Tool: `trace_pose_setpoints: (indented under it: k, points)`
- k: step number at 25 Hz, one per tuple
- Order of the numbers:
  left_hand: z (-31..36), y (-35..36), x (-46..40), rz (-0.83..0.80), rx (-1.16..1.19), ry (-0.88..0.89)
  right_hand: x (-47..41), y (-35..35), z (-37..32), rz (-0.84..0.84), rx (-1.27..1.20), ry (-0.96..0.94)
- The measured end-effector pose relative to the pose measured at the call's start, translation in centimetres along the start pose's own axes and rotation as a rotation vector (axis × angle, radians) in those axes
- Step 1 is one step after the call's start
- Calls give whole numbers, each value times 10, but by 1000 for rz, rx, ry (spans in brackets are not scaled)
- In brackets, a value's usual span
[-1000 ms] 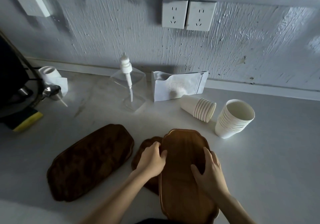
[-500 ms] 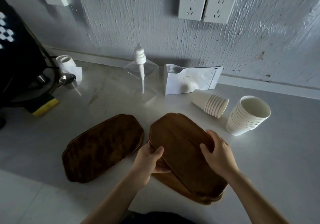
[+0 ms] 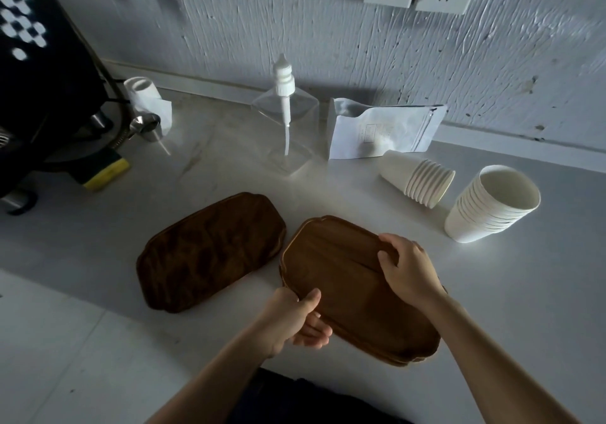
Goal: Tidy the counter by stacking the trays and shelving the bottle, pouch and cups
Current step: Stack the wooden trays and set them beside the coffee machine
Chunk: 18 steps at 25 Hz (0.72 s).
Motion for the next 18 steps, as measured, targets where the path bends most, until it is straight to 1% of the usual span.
trace_pose_setpoints:
  k: [5, 9, 11, 14, 18]
  points:
    - [-1, -5, -1, 36, -154, 16, 0, 5, 2, 5, 7, 13]
    - [-10, -2, -2, -12, -190, 7, 2, 7, 4, 10, 31, 19]
    - [-18, 2, -4, -38, -162, -20, 3, 7, 3, 26, 34, 17]
    - [-27, 1, -10, -33, -103, -57, 2, 4, 4, 36, 26, 15]
    - [-30, 1, -13, -42, 27, -48, -2, 1, 10, 68, 54, 79]
Point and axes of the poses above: each hand's wrist, its own x-axis away from the middle knuckle, its own y-axis out of the palm, z = x × y, the point moved 9 cm from there along -x, towards the middle knuckle, and after that the axes turned 1 degree about -z, right-handed, at the moved point
